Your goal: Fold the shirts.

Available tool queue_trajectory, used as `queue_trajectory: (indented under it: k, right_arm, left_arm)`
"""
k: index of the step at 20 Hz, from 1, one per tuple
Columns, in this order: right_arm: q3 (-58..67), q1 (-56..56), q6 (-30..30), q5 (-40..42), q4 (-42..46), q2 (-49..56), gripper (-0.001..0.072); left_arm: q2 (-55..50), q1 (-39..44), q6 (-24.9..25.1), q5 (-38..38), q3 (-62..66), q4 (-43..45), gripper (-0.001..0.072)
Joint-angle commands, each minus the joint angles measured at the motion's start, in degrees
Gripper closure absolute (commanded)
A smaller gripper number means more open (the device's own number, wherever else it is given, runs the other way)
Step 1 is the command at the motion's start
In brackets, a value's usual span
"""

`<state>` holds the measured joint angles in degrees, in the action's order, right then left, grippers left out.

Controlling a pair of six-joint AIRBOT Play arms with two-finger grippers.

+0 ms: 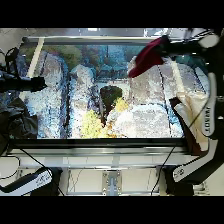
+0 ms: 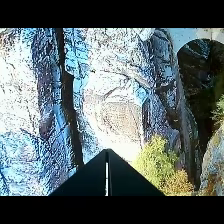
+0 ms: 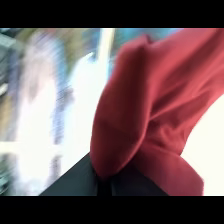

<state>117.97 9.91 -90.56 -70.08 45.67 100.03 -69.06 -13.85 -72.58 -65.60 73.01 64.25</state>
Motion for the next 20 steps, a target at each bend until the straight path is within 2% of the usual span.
queue_trajectory:
  k: [1,6,10,13,14,15,16,18,19,20]
  right_arm:
    - [-0.68,12.31,-1.51,-12.72,9.86,-7.41,0.0699]
    - [-7.74,26.97,1.88,-25.22,22.75,-19.15,0.0700]
    - [-23.98,39.17,8.41,-26.47,26.75,-29.53,0.0699]
    - [-40.87,45.88,9.20,-24.79,32.46,-34.40,0.0697]
    - [-45.66,47.52,9.07,-25.20,32.41,-35.08,0.0626]
    - [-48.85,48.68,9.03,-27.28,32.48,-35.60,0.0447]
    - [-49.94,49.29,8.52,-29.20,32.46,-36.06,0.0359]
    - [-47.67,49.40,7.08,-30.23,28.37,-38.25,0.0378]
    - [-45.27,49.31,7.10,-28.72,22.18,-39.23,0.0483]
    - [-42.16,49.31,7.15,-26.45,12.24,-40.09,0.0687]
  left_arm:
    - [0.00,-0.07,-0.07,-0.07,-0.02,-1.14,0.0696]
    - [-0.02,-0.07,-0.02,-0.02,-0.02,-6.29,0.0696]
    - [0.00,-0.07,-0.04,-0.04,-0.02,-6.45,0.0696]
    - [0.00,-0.07,-0.04,-0.07,-0.02,-6.45,0.0696]
    - [0.00,-0.07,-0.04,-0.07,-0.02,-6.45,0.0696]
    - [0.00,-0.07,-0.04,-0.07,-0.02,-6.45,0.0696]
    - [0.00,-0.07,-0.04,-0.07,-0.02,-6.45,0.0696]
    - [0.00,-0.07,-0.04,-0.07,-0.02,-6.43,0.0695]
    - [0.00,-0.07,-0.04,-0.07,-0.02,-6.43,0.0696]
    - [0.00,-0.07,-0.04,-0.04,-0.02,-6.45,0.0695]
